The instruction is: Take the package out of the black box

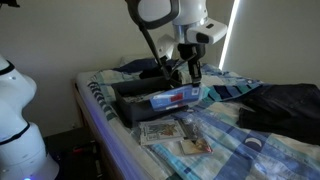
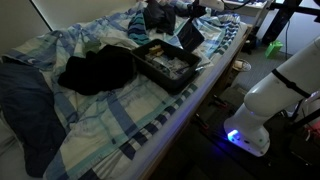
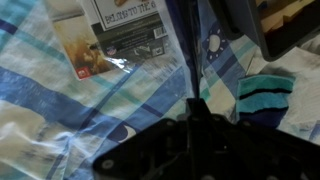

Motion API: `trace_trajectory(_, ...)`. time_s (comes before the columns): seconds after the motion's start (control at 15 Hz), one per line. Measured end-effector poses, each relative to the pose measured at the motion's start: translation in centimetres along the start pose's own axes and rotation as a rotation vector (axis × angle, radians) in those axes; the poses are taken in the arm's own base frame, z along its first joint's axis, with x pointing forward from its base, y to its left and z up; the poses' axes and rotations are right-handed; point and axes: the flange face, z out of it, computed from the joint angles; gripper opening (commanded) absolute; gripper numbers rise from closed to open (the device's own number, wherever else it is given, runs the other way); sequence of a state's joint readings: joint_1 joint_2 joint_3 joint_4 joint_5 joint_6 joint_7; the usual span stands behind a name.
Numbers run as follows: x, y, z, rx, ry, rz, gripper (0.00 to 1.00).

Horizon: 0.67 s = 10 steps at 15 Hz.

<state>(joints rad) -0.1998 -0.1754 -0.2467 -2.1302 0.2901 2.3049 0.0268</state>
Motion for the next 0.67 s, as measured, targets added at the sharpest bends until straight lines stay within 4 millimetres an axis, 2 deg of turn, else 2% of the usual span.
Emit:
trace_trajectory(0.27,0.3,2.0,2.2,-0.011,-0.051,-0.024,0.0)
trace_trajectory(0.67,1.5,6.9,2.8,-0.012,-0.102,-0.009,0.0)
